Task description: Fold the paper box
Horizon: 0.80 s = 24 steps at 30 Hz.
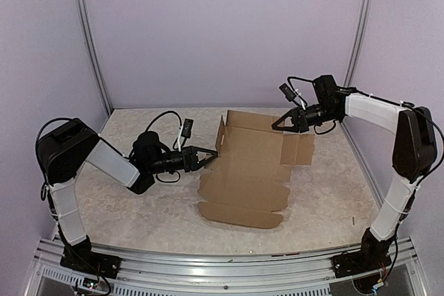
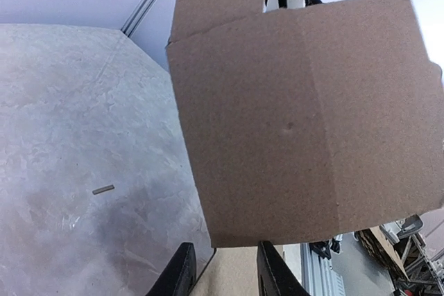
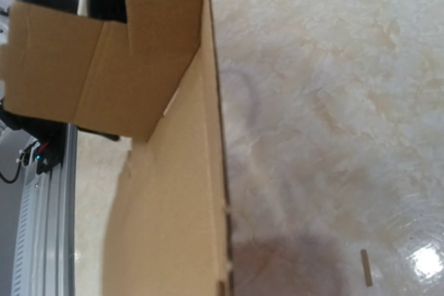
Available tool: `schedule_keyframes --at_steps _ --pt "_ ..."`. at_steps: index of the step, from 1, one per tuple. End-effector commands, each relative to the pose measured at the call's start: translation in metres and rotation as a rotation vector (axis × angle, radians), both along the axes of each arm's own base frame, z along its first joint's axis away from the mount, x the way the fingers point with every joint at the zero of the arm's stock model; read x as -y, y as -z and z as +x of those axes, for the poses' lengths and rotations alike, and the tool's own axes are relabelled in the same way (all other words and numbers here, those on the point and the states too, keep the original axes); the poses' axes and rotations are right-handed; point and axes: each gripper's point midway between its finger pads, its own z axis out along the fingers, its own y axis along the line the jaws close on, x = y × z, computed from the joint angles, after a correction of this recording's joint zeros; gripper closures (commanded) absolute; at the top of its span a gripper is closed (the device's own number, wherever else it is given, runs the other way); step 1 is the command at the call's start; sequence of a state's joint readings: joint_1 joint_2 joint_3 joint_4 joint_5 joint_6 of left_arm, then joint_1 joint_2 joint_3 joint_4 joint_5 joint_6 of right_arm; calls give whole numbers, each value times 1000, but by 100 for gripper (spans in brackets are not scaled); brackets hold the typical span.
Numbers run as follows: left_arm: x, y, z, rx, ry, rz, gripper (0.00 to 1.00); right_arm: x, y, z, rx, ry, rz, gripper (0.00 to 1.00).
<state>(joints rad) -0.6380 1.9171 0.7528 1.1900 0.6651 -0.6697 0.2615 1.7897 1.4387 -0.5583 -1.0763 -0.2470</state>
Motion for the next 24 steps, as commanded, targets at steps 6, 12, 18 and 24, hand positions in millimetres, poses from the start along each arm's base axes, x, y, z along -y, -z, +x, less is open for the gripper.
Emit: schedule_keyframes --at_steps 6,12,18,24 --pt "-11 29 -14 -80 -6 73 71 3 -15 -6 47 8 6 100" --pt "-12 32 -17 -91 0 75 74 4 -16 -7 51 8 8 100" --pt "-13 33 -19 -89 1 73 81 4 -17 -7 52 11 8 100" --pt "0 25 -19 -34 -59 118 93 6 -19 0 31 82 2 100"
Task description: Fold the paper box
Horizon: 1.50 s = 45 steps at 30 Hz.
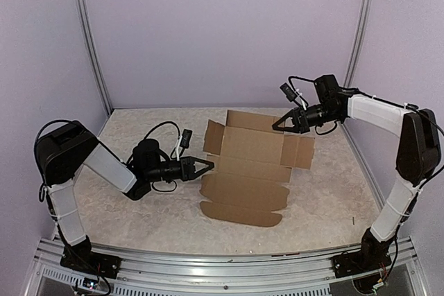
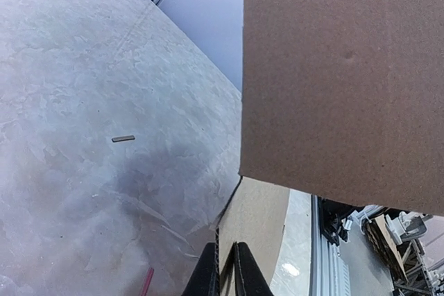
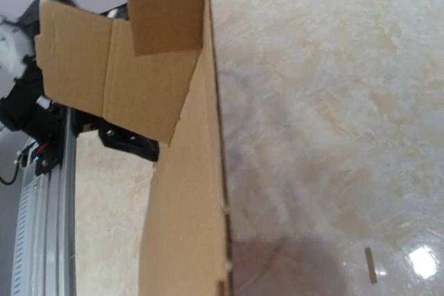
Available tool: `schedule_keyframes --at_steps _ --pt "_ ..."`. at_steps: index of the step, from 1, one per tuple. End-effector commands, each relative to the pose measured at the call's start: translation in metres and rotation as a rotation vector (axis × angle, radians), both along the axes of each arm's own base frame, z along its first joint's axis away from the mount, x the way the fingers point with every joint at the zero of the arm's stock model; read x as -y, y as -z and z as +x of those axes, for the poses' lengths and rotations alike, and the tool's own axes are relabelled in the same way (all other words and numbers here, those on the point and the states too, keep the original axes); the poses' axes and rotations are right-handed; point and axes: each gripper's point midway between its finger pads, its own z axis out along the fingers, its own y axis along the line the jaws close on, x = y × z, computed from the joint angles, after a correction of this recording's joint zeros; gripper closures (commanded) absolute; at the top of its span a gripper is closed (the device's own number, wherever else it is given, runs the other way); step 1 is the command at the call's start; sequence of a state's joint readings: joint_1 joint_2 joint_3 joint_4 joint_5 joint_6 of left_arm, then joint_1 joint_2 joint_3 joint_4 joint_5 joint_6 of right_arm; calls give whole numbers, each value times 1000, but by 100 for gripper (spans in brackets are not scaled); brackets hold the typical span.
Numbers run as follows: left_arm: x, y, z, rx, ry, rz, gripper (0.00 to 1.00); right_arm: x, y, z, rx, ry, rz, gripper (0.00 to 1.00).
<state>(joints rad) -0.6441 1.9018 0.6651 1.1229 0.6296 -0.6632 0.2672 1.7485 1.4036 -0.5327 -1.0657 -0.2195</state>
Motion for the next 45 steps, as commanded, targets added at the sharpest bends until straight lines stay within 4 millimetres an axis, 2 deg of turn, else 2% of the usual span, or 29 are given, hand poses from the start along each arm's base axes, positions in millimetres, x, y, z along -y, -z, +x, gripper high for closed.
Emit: schedule_keyframes --at_steps 1,6,8,12,16,18,23,26,29,31,34,37,42,45 --pt "16 -19 -7 99 -49 59 94 6 -15 8 17 85 -2 100" --pt "36 -28 8 179 -303 281 97 8 -16 15 -18 150 -9 100" --pt "32 -26 14 165 -430 353 97 9 -17 16 -20 168 -13 100" --pt "34 -24 10 120 -470 355 98 10 -19 17 -10 175 -13 100" --pt "23 -20 7 104 -495 367 96 12 -16 18 13 180 -34 100" --pt "17 -25 2 137 -489 370 89 12 -15 16 22 165 -34 100" --pt "2 -68 -19 299 -405 375 61 8 -24 3 61 62 17 100" --pt "-16 -92 -29 350 -352 358 50 3 -36 -9 73 -17 68 100" --pt "-50 -89 -19 313 -378 379 49 1 -48 -21 93 -83 111 100" --pt "-74 -77 -4 250 -400 377 50 -1 -54 -27 119 -109 125 100" --pt "-94 -61 13 191 -394 353 52 -2 -61 -37 154 -146 142 100" --pt "-85 -50 19 182 -307 337 53 -4 -64 -44 165 -170 144 100" --pt "-38 -42 5 186 -36 272 52 -7 -63 -48 178 -181 132 100" --pt "-19 -39 -4 192 61 264 51 -7 -61 -47 179 -177 121 100"
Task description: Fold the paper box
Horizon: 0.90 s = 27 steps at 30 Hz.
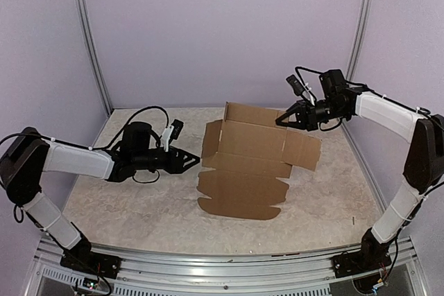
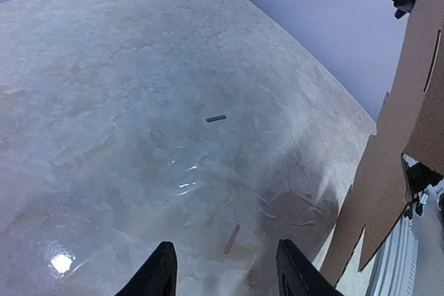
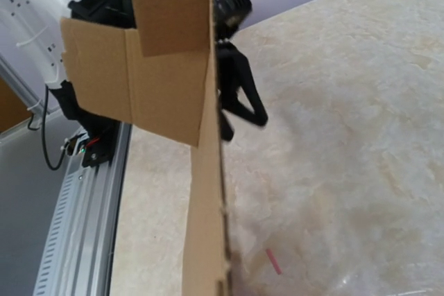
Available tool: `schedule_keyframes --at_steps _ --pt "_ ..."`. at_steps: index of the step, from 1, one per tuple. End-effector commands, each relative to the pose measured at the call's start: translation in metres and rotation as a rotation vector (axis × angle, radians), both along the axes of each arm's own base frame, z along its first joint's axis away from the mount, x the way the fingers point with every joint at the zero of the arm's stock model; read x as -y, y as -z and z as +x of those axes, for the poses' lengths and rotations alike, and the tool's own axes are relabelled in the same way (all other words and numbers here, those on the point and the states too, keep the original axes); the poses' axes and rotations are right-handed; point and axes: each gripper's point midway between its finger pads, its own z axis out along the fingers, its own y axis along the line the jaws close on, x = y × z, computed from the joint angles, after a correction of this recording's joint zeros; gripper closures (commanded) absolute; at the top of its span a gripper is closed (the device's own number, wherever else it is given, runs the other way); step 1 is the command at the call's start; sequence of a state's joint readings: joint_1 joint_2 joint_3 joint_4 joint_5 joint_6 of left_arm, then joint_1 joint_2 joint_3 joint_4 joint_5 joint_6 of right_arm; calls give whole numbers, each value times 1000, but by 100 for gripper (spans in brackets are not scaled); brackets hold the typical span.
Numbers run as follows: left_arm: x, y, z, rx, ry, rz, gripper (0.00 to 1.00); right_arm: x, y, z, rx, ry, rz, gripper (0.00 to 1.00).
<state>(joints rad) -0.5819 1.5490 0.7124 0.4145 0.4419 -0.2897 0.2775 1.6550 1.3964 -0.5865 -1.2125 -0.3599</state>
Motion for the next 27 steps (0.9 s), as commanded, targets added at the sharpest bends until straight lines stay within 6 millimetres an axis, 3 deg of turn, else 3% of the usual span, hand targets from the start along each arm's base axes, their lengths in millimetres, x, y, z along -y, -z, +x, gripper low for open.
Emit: schedule_keyframes --at_steps 1,18,27 --pt "40 -25 -25 48 250 -80 51 -3 -15 -8 47 -23 6 100" --pt "48 -48 -73 61 467 -169 48 -2 -8 5 66 39 -42 100" --pt "67 -51 -85 14 585 -260 49 -1 -10 2 84 40 -34 100"
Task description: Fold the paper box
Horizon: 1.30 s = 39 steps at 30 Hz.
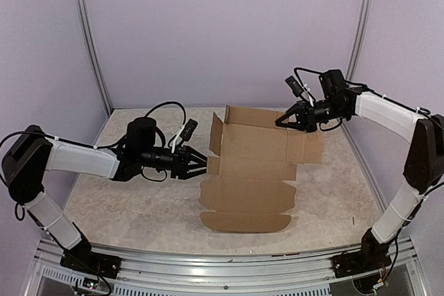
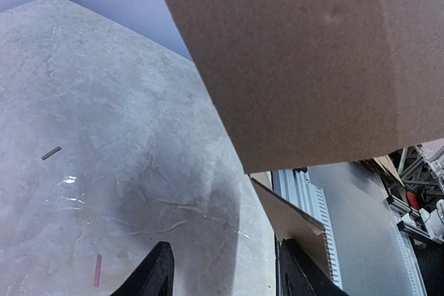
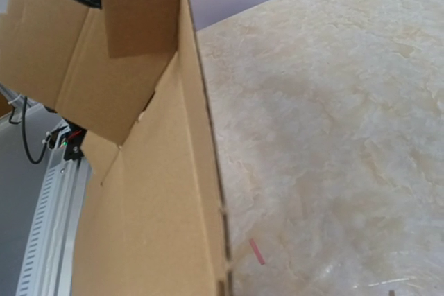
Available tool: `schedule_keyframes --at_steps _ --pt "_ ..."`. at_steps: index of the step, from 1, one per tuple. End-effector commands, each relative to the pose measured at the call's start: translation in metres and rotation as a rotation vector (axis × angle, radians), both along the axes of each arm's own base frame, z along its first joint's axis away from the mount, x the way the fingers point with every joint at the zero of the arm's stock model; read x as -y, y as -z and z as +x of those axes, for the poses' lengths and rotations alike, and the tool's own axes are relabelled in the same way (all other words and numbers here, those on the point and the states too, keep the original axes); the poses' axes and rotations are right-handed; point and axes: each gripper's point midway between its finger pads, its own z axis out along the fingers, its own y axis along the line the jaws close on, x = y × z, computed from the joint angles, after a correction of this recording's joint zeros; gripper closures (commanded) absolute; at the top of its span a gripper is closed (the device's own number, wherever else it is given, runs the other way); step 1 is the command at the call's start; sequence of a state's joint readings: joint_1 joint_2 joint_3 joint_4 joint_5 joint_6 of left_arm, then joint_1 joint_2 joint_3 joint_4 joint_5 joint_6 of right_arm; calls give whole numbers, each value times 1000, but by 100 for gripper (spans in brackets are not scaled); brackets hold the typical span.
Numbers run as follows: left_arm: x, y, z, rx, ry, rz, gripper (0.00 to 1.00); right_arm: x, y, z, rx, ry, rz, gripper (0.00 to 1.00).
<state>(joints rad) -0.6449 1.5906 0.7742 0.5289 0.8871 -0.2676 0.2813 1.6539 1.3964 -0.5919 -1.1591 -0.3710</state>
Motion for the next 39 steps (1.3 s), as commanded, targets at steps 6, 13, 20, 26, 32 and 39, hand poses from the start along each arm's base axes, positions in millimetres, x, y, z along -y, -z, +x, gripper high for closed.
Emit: schedule_keyframes --at_steps 6,13,20,26,32,39 --pt "7 9 -10 -75 77 -42 49 1 -16 -4 92 21 -9 100" --pt "-9 13 -7 -70 19 -44 49 0 -6 -5 71 4 -16 100" --pt "-2 12 -6 -75 41 -84 49 0 -2 -4 61 3 -24 100" --pt "-2 3 -3 -72 57 -133 50 1 3 -7 63 4 -36 100" --pt "3 1 -7 -74 94 -136 50 2 8 -4 66 21 -56 100" --pt "18 1 -10 -78 130 -140 50 1 9 -3 69 30 -54 100"
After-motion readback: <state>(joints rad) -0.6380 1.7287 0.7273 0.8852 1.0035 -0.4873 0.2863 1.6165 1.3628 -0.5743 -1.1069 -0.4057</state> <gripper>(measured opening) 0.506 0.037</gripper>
